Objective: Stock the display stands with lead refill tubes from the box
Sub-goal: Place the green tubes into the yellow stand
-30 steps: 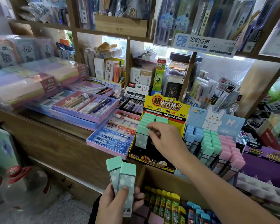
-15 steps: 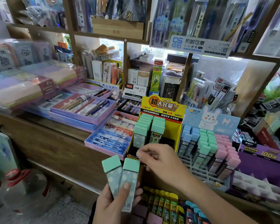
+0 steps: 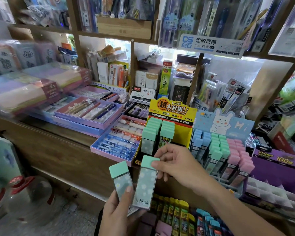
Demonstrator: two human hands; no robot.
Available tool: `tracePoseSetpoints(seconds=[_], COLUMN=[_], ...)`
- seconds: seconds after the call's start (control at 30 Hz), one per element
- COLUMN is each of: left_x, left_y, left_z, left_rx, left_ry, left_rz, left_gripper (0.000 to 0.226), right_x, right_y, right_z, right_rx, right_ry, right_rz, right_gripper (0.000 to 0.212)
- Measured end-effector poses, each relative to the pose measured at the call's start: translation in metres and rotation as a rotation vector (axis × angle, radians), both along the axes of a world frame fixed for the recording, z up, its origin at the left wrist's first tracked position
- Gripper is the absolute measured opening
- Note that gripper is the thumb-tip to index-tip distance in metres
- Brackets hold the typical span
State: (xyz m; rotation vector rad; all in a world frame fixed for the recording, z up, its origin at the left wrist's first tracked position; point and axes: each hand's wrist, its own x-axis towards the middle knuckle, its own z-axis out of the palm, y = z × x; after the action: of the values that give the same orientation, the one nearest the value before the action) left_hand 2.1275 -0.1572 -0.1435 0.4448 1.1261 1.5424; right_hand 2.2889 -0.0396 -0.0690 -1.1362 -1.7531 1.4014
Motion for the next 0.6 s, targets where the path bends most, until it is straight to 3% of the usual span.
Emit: tracePoseSetpoints(seconds=[0.27, 0.6], left_x=[-0.003, -0.003], left_y=[0.004, 0.006], left_z=[-0.006, -0.008], left_rx=[-0.019, -0.042], left_ry=[-0.025, -0.033], left_rz=[-0.024, -0.022], left_gripper=[0.025, 0.024], right_x=[0.018, 0.009], right_y=[0.023, 0.044], right_z=[0.03, 0.012], right_rx=[0.213, 0.445], right_ry=[0.062, -0.189], right_rz=[-0.242, -0.243], right_gripper=[0.014, 0.01])
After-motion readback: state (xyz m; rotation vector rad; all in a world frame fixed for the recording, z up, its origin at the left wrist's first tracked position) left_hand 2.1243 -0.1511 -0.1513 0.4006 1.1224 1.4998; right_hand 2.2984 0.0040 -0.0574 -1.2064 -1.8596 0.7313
